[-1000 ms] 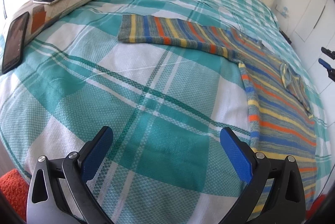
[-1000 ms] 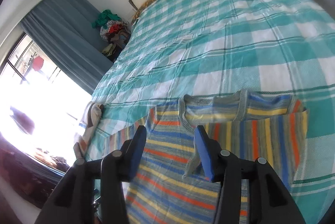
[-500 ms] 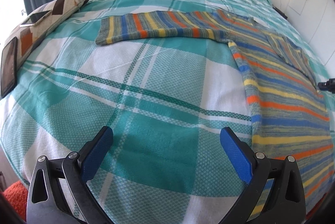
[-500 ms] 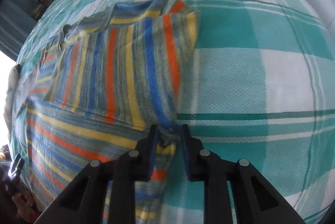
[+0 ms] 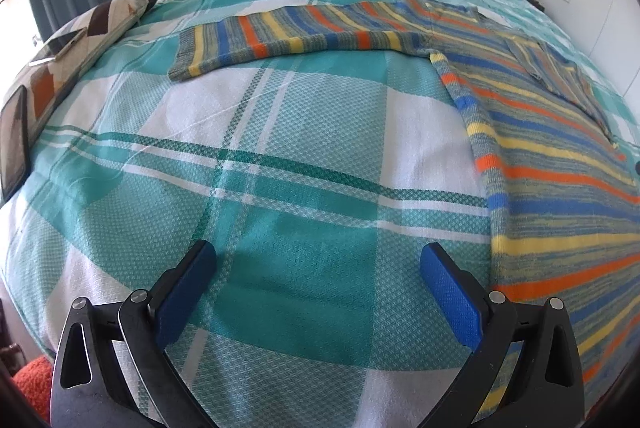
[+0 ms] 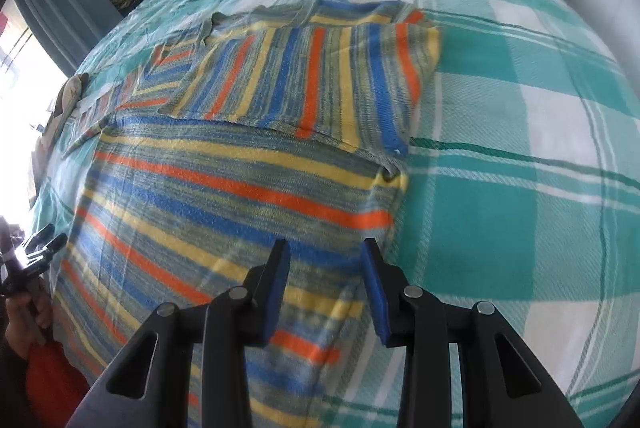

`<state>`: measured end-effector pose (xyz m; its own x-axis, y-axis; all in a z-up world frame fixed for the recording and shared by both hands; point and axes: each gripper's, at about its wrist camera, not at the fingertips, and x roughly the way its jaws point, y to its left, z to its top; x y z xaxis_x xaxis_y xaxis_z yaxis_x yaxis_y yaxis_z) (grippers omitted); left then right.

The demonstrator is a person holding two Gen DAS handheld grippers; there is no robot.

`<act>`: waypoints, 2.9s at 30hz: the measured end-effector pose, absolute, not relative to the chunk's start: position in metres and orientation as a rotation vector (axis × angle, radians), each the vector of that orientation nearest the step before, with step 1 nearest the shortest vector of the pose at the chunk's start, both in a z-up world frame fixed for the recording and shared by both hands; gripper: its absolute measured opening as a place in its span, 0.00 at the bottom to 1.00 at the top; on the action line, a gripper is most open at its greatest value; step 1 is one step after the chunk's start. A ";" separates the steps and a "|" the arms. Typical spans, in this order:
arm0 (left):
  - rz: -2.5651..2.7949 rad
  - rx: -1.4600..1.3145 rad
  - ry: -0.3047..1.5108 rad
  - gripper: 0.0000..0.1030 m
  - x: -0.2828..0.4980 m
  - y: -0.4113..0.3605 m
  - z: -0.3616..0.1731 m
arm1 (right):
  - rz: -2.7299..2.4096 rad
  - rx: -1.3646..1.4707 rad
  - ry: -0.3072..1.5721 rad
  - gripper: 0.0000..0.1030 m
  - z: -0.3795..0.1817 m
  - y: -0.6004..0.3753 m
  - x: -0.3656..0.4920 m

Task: Fold small clothes

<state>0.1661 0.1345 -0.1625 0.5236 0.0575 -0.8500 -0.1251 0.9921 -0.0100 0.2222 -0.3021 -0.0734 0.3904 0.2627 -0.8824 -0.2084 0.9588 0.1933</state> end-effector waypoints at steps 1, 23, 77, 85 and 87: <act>0.107 -0.073 1.015 0.99 0.166 0.134 -0.162 | 0.283 0.060 1.098 0.43 -0.066 -0.307 0.210; 0.134 -0.065 1.020 1.00 0.166 0.132 -0.169 | 0.101 0.113 0.812 0.80 -0.055 -0.304 0.051; 0.098 -0.064 1.054 1.00 0.169 0.133 -0.172 | 0.153 0.080 0.842 0.80 -0.062 -0.283 0.056; 0.102 -0.030 1.045 1.00 0.167 0.130 -0.173 | 0.166 0.080 0.844 0.80 -0.062 -0.281 0.059; 0.103 -0.032 1.045 1.00 0.167 0.130 -0.173 | 0.170 0.075 0.847 0.80 -0.063 -0.279 0.059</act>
<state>0.1669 0.1305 -0.1734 0.4975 0.0698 -0.8647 -0.1001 0.9947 0.0227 0.0588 -0.2789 -0.0632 0.6498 0.1794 -0.7386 -0.1195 0.9838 0.1338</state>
